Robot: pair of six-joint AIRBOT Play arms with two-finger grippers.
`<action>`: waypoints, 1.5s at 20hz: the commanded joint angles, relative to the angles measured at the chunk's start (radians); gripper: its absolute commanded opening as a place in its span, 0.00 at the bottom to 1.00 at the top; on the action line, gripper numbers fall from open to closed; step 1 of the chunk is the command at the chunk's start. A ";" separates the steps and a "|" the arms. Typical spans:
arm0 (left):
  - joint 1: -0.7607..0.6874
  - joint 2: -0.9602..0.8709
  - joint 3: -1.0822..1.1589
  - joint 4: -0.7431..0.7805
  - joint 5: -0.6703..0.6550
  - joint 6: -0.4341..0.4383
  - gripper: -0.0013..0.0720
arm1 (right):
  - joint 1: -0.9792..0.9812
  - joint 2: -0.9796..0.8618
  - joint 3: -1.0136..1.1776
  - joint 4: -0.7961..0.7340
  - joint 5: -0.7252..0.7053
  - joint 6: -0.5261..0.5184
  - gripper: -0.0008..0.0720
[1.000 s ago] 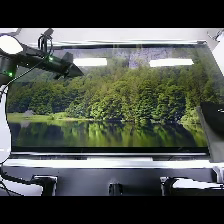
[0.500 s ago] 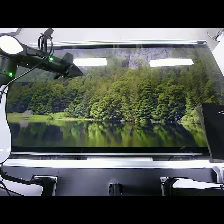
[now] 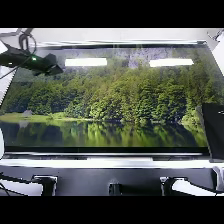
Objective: Fold the clothes and pants, and hang the long-sleeved shirts on hangers.
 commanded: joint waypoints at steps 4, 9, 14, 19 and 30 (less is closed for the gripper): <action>0.107 0.056 0.001 0.149 0.044 0.116 0.04 | 0.559 0.061 0.000 0.105 -0.132 -0.209 0.06; 0.109 0.061 0.001 0.153 0.047 0.117 0.04 | 0.842 0.063 0.000 -0.027 -0.265 -0.182 0.06; 0.098 0.061 0.001 0.152 0.045 0.116 0.04 | 0.859 0.068 0.000 -0.008 -0.278 -0.179 0.06; 0.099 0.061 0.001 0.152 0.017 0.113 0.04 | 0.859 0.075 0.000 -0.008 -0.285 -0.179 0.06; 0.100 0.061 0.001 0.152 0.017 0.113 0.04 | 0.859 0.074 0.000 -0.008 -0.286 -0.179 0.06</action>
